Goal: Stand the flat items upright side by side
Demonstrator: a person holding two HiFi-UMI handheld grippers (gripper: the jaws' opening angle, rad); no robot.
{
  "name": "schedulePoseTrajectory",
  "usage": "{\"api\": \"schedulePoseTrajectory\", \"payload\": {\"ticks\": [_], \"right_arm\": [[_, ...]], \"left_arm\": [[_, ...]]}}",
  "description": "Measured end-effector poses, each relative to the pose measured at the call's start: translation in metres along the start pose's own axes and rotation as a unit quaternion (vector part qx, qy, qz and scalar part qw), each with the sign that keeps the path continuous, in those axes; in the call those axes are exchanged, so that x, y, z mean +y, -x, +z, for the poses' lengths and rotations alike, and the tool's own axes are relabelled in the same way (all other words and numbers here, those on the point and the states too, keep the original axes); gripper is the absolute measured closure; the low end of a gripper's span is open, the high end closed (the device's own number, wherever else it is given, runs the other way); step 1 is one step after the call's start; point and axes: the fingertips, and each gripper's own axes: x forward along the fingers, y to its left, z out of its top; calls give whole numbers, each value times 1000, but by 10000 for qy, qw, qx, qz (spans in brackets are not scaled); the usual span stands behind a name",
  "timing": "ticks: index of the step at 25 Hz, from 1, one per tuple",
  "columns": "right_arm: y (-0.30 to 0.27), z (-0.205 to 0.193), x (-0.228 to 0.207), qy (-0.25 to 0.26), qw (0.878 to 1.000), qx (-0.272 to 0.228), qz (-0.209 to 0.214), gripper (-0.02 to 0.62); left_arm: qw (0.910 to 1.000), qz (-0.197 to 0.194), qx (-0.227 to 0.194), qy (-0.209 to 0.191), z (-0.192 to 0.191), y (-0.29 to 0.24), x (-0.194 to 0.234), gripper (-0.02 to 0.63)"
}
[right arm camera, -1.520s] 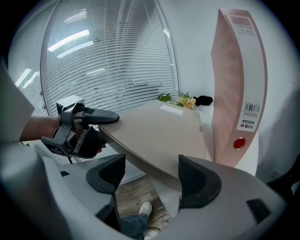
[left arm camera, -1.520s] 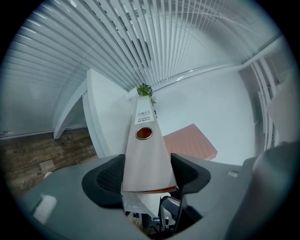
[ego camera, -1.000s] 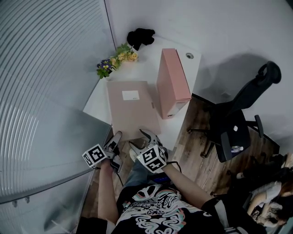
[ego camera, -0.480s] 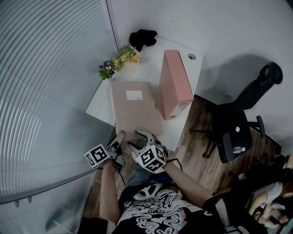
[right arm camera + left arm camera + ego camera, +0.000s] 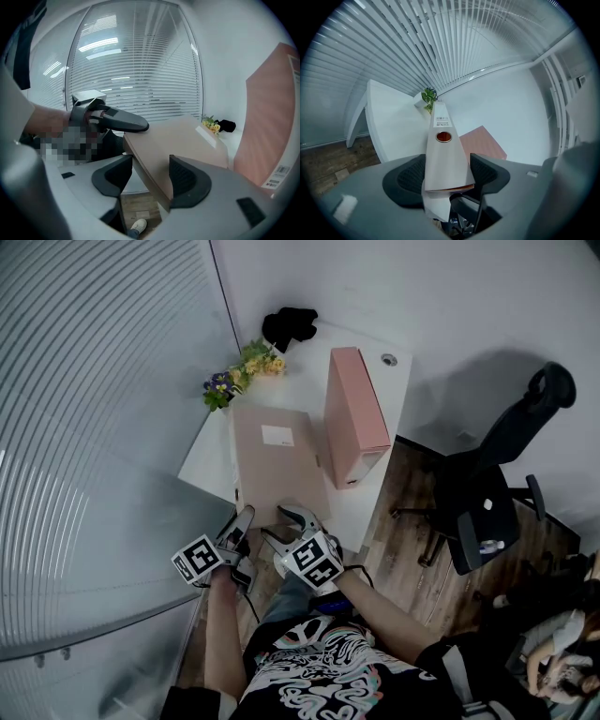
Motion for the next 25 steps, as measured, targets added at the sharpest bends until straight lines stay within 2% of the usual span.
{"api": "schedulePoseTrajectory", "payload": {"ticks": [4, 15, 25], "right_arm": [[1, 5, -3, -297, 9993, -227, 66, 348], [18, 22, -17, -964, 9928, -668, 251, 345], [27, 25, -25, -1261, 9879, -841, 342, 345]], "left_arm": [[9998, 2, -76, -170, 6, -1, -12, 321], [9985, -337, -354, -235, 17, -2, -49, 344], [9977, -474, -401, -272, 15, -6, -66, 351]]}}
